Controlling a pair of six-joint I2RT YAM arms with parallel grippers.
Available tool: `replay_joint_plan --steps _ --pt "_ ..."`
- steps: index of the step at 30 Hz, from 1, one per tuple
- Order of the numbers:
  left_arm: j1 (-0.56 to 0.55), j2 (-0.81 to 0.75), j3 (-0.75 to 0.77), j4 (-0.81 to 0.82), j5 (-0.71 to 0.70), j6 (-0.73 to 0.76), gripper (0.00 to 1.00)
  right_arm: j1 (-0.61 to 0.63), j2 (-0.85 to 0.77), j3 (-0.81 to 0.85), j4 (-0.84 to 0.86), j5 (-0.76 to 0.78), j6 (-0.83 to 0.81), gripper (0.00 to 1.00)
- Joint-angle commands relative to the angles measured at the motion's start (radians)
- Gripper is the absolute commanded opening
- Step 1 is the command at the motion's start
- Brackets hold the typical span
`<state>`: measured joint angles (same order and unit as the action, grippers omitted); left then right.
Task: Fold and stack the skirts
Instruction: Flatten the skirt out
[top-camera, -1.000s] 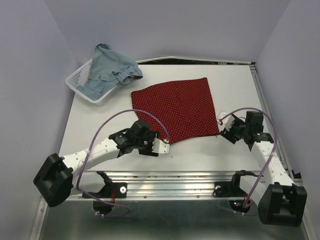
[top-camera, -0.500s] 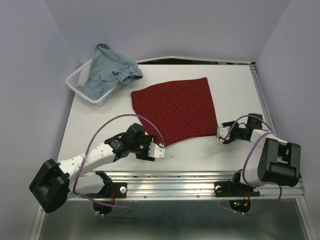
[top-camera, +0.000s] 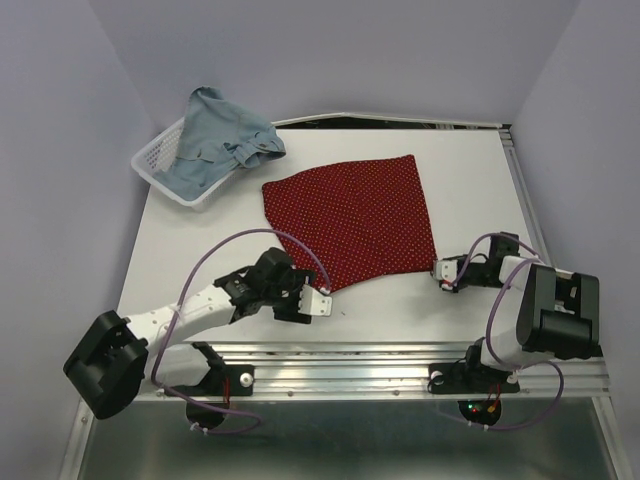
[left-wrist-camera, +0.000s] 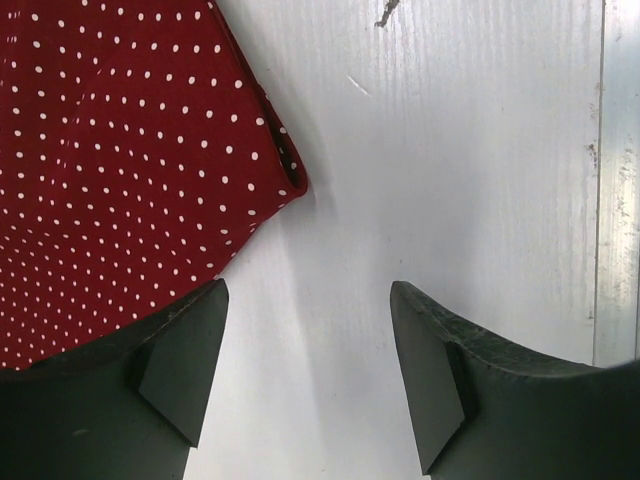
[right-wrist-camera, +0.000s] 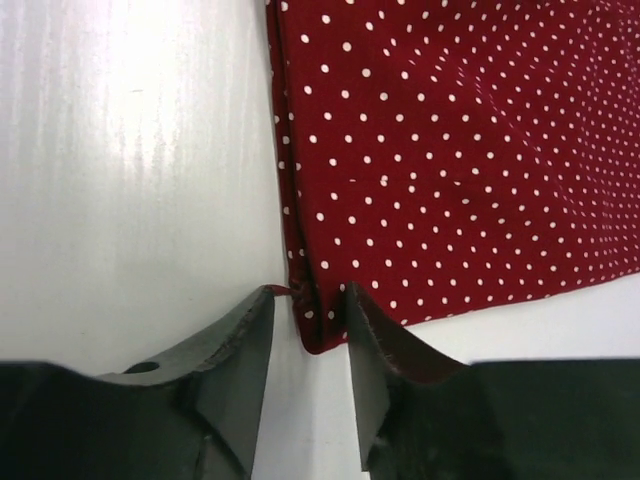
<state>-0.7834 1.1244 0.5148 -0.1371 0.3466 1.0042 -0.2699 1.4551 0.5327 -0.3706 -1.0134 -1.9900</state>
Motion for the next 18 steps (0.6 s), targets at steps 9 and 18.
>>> replay_joint_plan --steps 9,18 --pt "-0.049 0.084 0.001 0.214 -0.021 0.08 0.74 -0.005 -0.001 -0.016 0.013 0.019 -0.458 0.09" --pt "-0.105 0.163 0.001 0.283 -0.055 0.129 0.57 -0.005 -0.053 0.024 0.032 0.004 -0.268 0.01"
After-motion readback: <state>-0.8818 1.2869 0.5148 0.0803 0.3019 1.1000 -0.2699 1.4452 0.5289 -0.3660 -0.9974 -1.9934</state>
